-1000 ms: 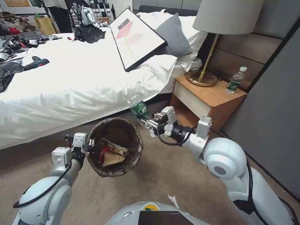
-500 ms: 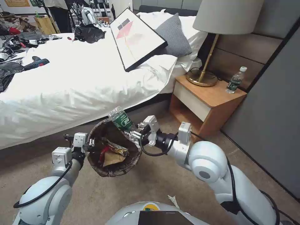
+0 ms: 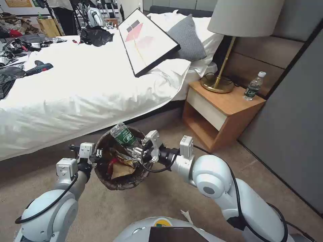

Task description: Pick up the trash bin, then pick up the garbage from the floor and place it into the trash bin.

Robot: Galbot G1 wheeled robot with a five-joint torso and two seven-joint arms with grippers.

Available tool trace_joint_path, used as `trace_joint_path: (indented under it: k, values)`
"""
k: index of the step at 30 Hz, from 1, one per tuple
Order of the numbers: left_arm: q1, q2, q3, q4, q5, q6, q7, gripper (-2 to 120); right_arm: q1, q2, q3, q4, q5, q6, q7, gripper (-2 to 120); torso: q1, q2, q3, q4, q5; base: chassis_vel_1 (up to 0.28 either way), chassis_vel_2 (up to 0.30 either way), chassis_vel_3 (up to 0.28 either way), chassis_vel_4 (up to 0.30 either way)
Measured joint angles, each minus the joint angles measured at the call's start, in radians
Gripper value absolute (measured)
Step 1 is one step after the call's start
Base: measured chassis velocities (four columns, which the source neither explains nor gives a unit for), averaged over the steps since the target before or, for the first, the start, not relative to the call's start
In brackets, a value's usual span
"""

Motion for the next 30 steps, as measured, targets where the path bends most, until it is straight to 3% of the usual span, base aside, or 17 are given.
trace_joint_path:
  k: [9, 12, 20, 30]
  values:
    - [0.001, -0.002, 0.002, 0.000, 0.000, 0.000, 0.000, 3, -0.006, 0.013, -0.019, -0.004, -0.034, -0.006, 0.010, 51, 0.000, 0.000, 0.000, 0.0000, 0.0000, 0.000, 0.000, 0.000, 0.000]
    - [0.000, -0.002, 0.003, 0.000, 0.000, 0.000, 0.001, 3, -0.007, 0.017, -0.028, -0.008, -0.046, -0.003, 0.010, 70, 0.000, 0.000, 0.000, -0.0001, 0.0001, 0.000, 0.000, 0.000, 0.000]
    - [0.001, -0.002, 0.001, 0.000, 0.000, 0.000, 0.001, 3, -0.005, 0.027, -0.027, -0.012, -0.051, 0.001, 0.015, 97, 0.000, 0.000, 0.000, 0.0000, 0.0001, 0.000, 0.000, 0.000, 0.000]
    - [-0.002, -0.002, 0.001, 0.000, 0.000, 0.000, 0.001, 3, -0.012, 0.014, 0.026, 0.015, -0.029, 0.003, 0.018, 100, 0.000, 0.000, 0.000, -0.0001, 0.0001, 0.000, 0.000, 0.000, 0.000]
